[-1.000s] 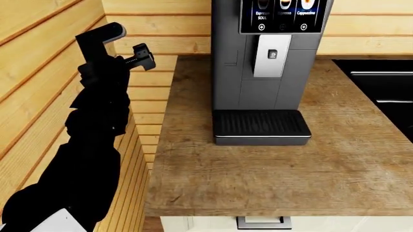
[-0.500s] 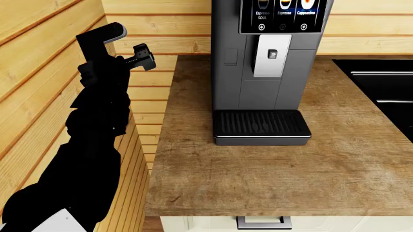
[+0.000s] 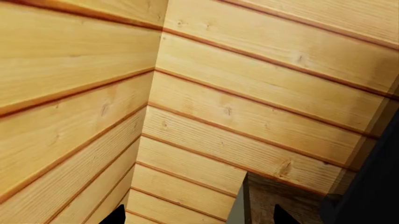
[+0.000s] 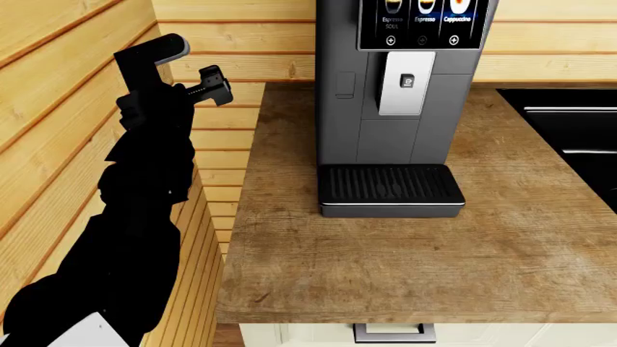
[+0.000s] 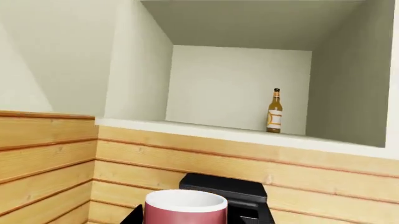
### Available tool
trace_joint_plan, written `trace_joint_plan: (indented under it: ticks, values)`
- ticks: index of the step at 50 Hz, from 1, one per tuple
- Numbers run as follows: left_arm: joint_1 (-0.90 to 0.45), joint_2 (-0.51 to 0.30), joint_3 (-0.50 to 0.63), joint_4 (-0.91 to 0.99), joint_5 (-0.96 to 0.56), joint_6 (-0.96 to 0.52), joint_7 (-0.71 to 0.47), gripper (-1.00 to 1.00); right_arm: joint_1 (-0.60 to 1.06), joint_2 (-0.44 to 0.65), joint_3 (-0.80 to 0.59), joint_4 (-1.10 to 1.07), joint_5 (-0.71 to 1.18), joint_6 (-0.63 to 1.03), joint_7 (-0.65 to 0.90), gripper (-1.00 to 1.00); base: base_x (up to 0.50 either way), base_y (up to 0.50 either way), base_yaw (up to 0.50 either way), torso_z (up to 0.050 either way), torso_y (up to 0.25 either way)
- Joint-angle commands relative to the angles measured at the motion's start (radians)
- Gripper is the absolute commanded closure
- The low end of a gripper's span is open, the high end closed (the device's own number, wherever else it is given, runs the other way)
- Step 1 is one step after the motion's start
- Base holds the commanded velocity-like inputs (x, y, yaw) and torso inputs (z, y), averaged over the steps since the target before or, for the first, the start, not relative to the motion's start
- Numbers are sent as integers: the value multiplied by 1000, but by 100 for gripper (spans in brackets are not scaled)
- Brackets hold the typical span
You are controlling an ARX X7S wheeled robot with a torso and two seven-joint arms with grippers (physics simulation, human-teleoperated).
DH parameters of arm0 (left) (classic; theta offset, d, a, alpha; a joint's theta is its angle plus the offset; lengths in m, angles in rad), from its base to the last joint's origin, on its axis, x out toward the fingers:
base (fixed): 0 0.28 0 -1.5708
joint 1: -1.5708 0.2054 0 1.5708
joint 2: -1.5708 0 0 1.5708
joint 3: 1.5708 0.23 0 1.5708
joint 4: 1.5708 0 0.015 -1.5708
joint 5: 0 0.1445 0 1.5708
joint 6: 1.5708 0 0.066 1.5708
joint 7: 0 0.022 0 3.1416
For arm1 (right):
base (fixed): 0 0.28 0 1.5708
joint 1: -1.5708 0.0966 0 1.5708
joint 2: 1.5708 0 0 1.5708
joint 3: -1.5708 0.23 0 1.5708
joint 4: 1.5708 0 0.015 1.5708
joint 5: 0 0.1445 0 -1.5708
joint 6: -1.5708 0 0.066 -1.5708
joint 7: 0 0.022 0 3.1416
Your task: Pick the mug from the cabinet, place it under the coffee machine dispenser, and press the start button.
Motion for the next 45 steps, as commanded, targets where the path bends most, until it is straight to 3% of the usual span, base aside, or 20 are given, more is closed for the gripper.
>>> trace_joint_plan:
  ticks: [1,12,27,38,45]
  values:
    - [-1,0,1,0,0,-1,0,-100,-29,69,27,34,-76,21,-44,100,0,0,0,0,0]
    - [0,0,1,0,0,-1,1,-100,-82,124,43,6,-62,5,-32,100,0,0,0,0,0]
    - [0,0,3,0,0,1,0,-100,-38,232,27,-103,163,-2,111,100,0,0,0,0,0]
    - [0,0,2,0,0,2,1,-100,-135,333,67,-222,246,-67,133,100,0,0,0,0,0]
    - [1,0,3,0,0,4,1,-100,-287,398,136,-324,233,-143,95,100,0,0,0,0,0]
